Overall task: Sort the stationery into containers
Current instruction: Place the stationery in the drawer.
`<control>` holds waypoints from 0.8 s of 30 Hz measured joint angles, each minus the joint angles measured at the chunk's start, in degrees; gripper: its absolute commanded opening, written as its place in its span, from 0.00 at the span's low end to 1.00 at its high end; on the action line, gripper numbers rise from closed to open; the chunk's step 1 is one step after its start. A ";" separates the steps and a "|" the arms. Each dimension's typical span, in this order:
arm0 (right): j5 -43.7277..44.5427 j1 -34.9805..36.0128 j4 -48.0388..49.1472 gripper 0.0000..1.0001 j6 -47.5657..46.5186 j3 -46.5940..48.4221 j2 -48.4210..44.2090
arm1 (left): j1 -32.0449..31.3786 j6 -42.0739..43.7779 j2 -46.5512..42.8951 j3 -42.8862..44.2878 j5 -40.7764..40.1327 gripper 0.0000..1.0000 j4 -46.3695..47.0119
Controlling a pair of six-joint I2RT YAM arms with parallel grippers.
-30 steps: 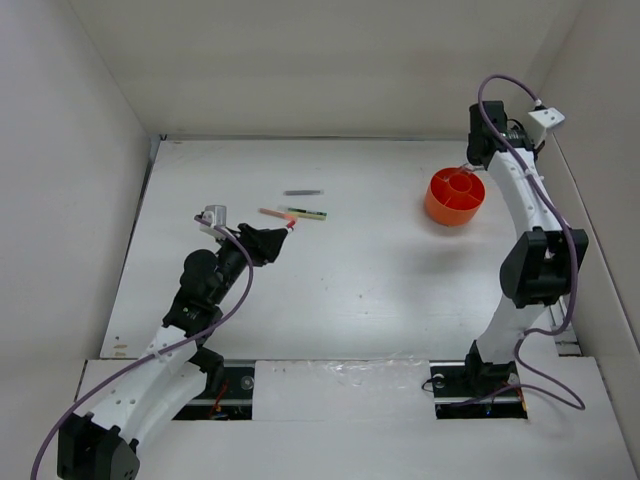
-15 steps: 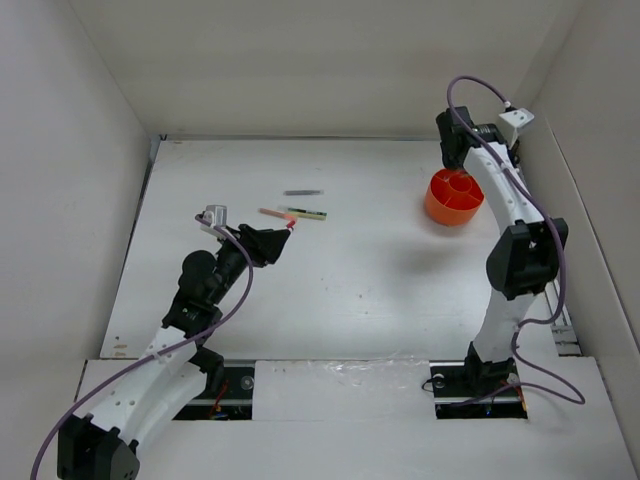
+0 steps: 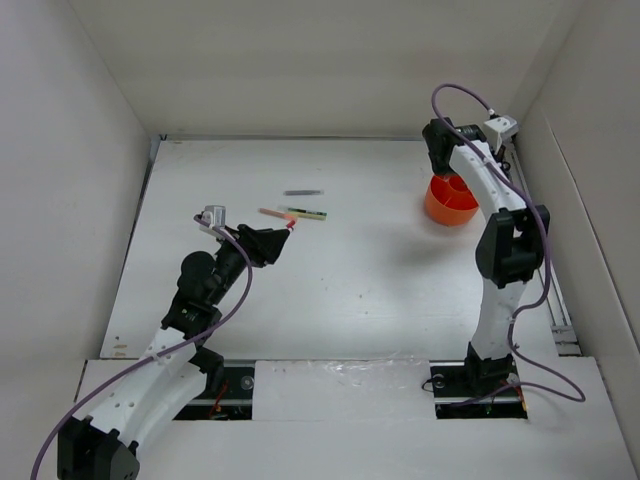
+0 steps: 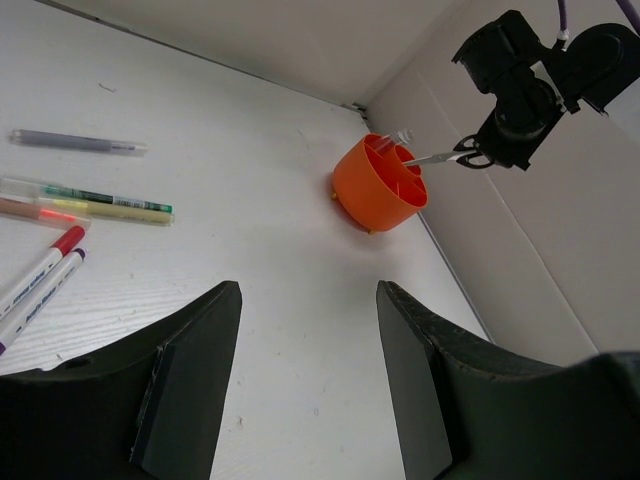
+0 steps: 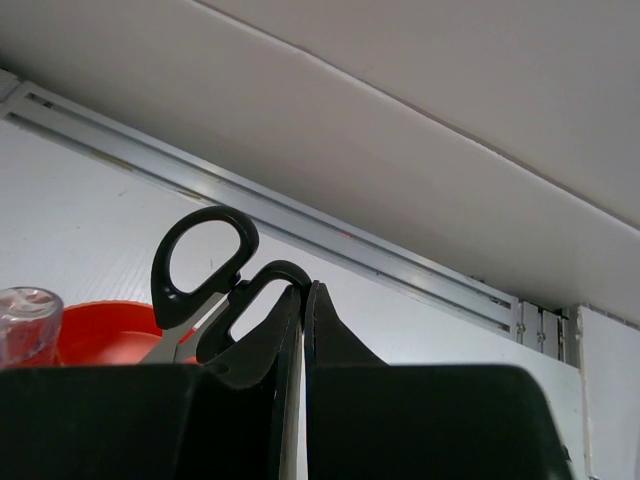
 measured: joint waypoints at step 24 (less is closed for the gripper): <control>1.97 7.82 -0.28 0.28 0.26 4.90 -0.15 | 0.00 0.04 0.11 0.00 -0.48 0.55 0.00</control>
